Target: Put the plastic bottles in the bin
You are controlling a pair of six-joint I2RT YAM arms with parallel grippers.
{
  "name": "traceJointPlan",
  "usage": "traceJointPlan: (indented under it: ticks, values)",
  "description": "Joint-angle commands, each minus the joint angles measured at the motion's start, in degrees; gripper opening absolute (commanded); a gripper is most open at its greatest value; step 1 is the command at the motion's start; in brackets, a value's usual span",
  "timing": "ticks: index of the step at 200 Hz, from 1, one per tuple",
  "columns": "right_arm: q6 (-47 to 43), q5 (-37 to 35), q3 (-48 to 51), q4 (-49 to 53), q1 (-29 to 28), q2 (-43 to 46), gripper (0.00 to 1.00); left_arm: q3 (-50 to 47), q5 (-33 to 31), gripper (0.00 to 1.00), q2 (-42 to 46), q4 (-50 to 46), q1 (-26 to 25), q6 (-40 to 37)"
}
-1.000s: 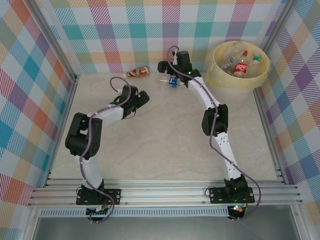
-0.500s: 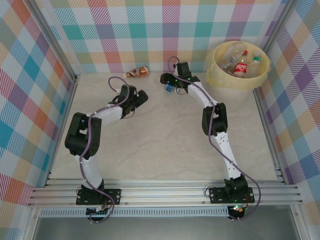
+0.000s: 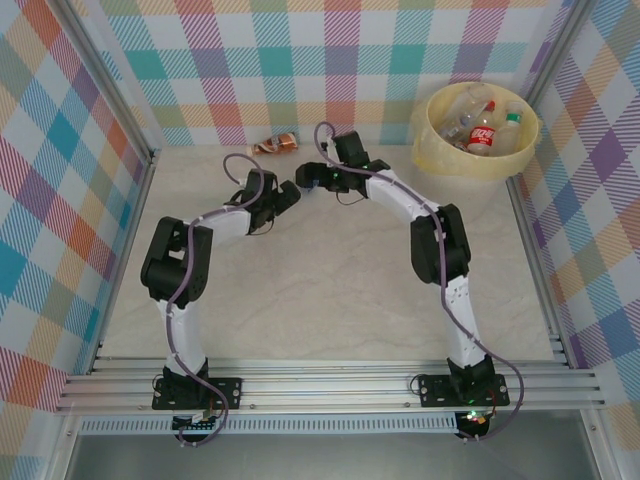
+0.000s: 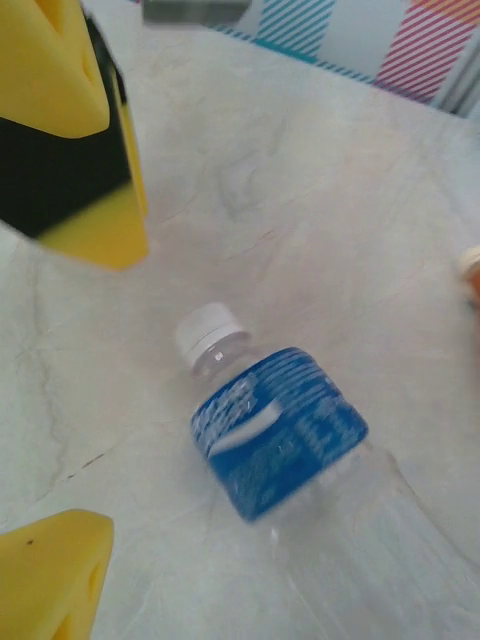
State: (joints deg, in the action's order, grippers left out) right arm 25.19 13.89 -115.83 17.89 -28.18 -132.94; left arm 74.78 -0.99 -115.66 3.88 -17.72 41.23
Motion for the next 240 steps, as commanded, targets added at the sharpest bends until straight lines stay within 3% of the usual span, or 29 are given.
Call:
traceJointPlan:
  ticks: [1, 41, 67, 88, 150, 240]
  values:
    - [4.2, -5.2, -0.5, -0.7, 1.2, -1.6, 0.96, 5.0, 3.2, 1.0, -4.1, 2.4, 0.5, 0.3]
    - [12.3, -8.4, -10.4, 3.7, 1.0, -8.3, 0.96, 15.3, 4.2, 1.0, -11.8, 2.3, 1.2, -6.5]
    - [15.6, -12.3, -10.6, 1.6, 1.4, -8.8, 0.97, 10.8, 5.4, 1.0, -9.1, 8.8, 1.4, -8.3]
    - [16.4, -11.2, -11.7, -2.3, 2.3, -10.6, 0.97, 13.0, 4.4, 1.0, -9.4, 4.6, 2.3, -10.1]
    - [18.0, -12.6, -33.5, -1.7, 5.0, -26.6, 0.97, 20.4, 5.9, 1.0, -15.4, 4.7, 4.3, -5.9]
    - [19.5, 1.0, -40.7, -17.5, 6.6, -35.5, 0.95, 37.1, 5.4, 1.0, -27.1, 9.8, 7.6, -3.2]
